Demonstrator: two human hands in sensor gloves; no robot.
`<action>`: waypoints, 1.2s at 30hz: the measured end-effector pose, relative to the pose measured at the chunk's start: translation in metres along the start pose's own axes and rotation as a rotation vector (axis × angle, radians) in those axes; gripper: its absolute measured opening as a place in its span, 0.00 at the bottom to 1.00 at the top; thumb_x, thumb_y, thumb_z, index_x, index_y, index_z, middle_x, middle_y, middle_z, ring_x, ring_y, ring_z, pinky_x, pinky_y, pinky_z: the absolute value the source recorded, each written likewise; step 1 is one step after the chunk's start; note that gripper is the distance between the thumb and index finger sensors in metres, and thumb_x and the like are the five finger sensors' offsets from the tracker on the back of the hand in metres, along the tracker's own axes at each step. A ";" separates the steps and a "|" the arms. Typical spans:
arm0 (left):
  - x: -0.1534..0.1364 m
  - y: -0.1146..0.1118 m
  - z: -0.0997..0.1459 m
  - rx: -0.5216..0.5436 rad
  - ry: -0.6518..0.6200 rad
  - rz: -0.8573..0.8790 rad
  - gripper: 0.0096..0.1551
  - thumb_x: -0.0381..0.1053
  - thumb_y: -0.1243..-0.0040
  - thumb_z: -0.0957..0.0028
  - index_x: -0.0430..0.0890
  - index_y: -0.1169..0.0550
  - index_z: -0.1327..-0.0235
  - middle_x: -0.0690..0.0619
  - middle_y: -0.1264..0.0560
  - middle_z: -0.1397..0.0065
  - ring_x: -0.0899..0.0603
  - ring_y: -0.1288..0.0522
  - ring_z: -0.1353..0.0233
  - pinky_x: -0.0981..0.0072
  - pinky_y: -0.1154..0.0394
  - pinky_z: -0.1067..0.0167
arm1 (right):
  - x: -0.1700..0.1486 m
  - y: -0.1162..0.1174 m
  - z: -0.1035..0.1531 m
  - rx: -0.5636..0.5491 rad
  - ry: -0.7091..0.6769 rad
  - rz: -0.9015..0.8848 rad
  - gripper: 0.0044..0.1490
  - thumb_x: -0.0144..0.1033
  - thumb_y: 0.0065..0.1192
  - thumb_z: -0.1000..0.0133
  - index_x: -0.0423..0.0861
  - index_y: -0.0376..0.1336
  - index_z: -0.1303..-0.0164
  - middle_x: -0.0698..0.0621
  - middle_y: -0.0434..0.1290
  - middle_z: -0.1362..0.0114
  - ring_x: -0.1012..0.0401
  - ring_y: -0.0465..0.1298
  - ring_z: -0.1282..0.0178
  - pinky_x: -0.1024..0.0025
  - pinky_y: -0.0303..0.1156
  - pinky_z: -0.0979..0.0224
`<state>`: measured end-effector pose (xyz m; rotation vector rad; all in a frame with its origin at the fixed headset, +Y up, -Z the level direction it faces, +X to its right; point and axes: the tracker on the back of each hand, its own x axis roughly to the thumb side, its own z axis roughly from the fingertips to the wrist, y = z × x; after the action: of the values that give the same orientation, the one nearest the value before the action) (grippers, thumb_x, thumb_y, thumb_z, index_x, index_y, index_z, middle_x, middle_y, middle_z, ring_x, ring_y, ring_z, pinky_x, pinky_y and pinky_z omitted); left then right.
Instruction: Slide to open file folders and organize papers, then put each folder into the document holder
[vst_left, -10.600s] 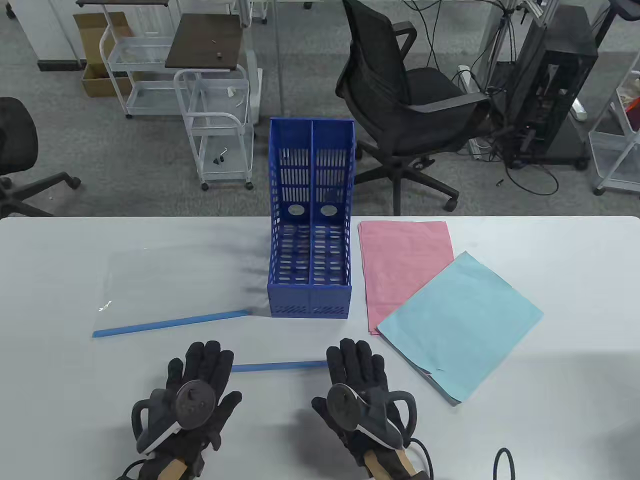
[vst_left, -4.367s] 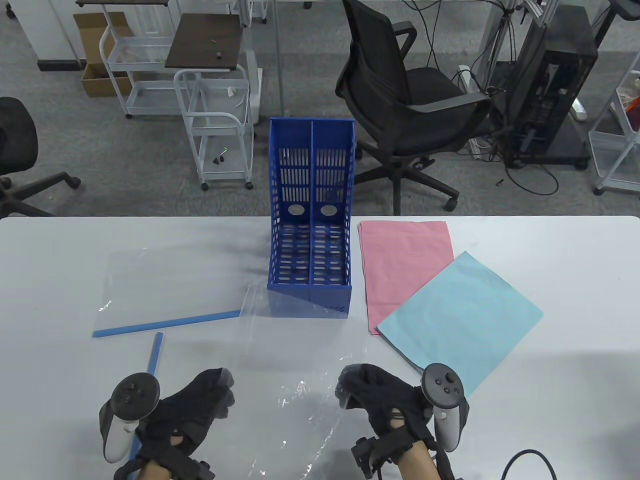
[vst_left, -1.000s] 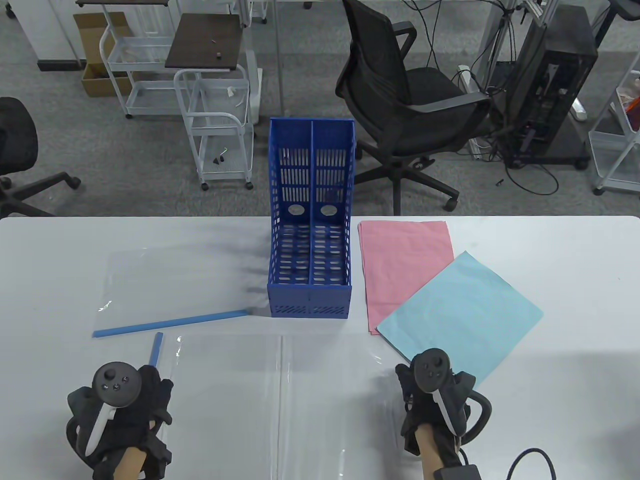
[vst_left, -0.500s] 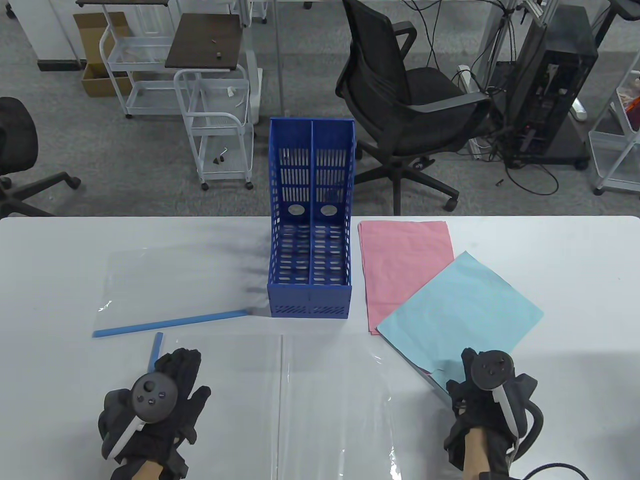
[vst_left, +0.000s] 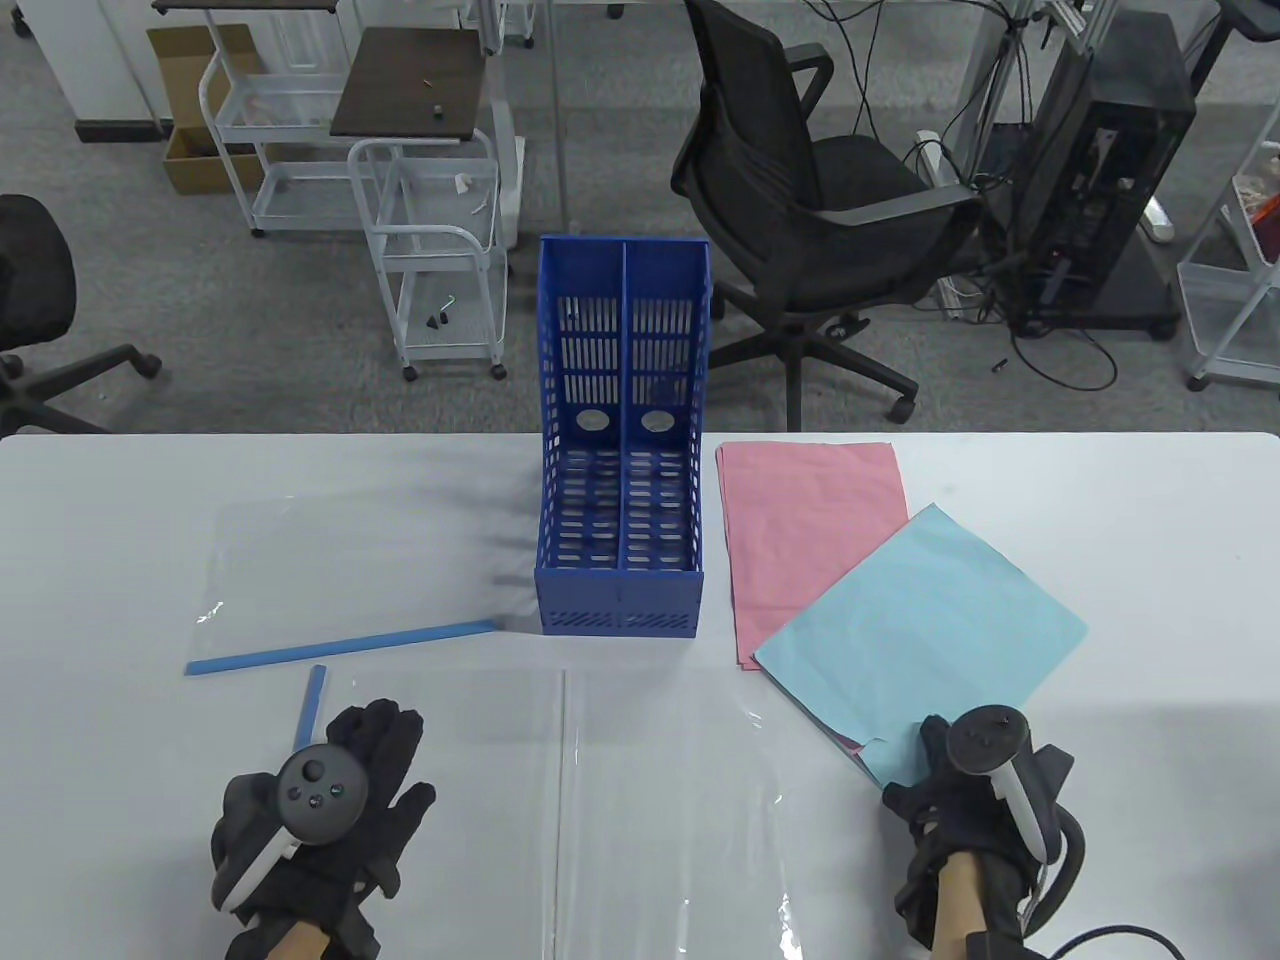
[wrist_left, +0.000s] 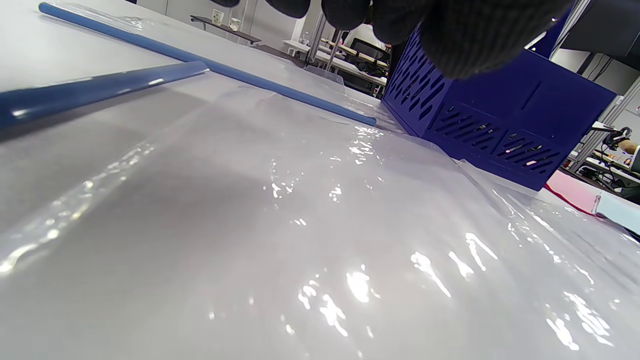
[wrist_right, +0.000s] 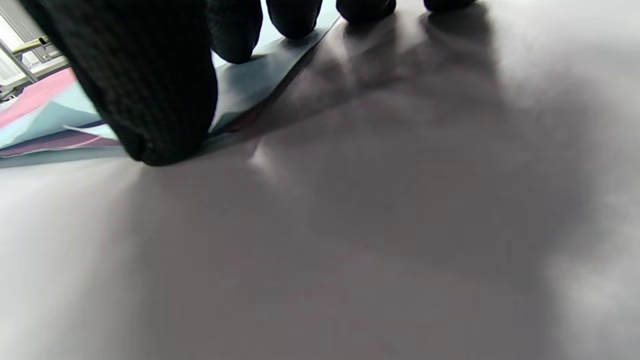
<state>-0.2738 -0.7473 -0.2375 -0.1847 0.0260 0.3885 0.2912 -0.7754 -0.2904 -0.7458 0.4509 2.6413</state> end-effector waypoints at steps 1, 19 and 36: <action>0.000 0.000 0.000 -0.001 0.001 0.004 0.42 0.64 0.37 0.52 0.67 0.36 0.20 0.65 0.42 0.11 0.47 0.45 0.09 0.45 0.44 0.16 | 0.001 -0.001 0.000 -0.006 0.005 0.018 0.53 0.52 0.76 0.59 0.62 0.53 0.24 0.56 0.47 0.13 0.48 0.46 0.13 0.40 0.48 0.19; -0.003 -0.004 -0.005 -0.037 0.024 0.012 0.41 0.64 0.38 0.51 0.66 0.36 0.20 0.66 0.42 0.11 0.47 0.45 0.09 0.45 0.44 0.16 | 0.010 -0.005 -0.003 -0.233 0.044 0.056 0.41 0.50 0.77 0.61 0.62 0.65 0.34 0.59 0.65 0.21 0.51 0.63 0.18 0.40 0.60 0.21; 0.000 -0.006 -0.007 -0.056 0.015 0.022 0.41 0.65 0.39 0.51 0.66 0.35 0.20 0.66 0.42 0.11 0.46 0.45 0.09 0.44 0.44 0.16 | 0.019 -0.029 0.015 -0.601 -0.027 -0.038 0.25 0.47 0.74 0.58 0.63 0.74 0.49 0.62 0.78 0.32 0.55 0.77 0.27 0.44 0.67 0.22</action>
<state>-0.2717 -0.7540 -0.2431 -0.2426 0.0323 0.4099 0.2819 -0.7388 -0.2950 -0.8668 -0.3857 2.7568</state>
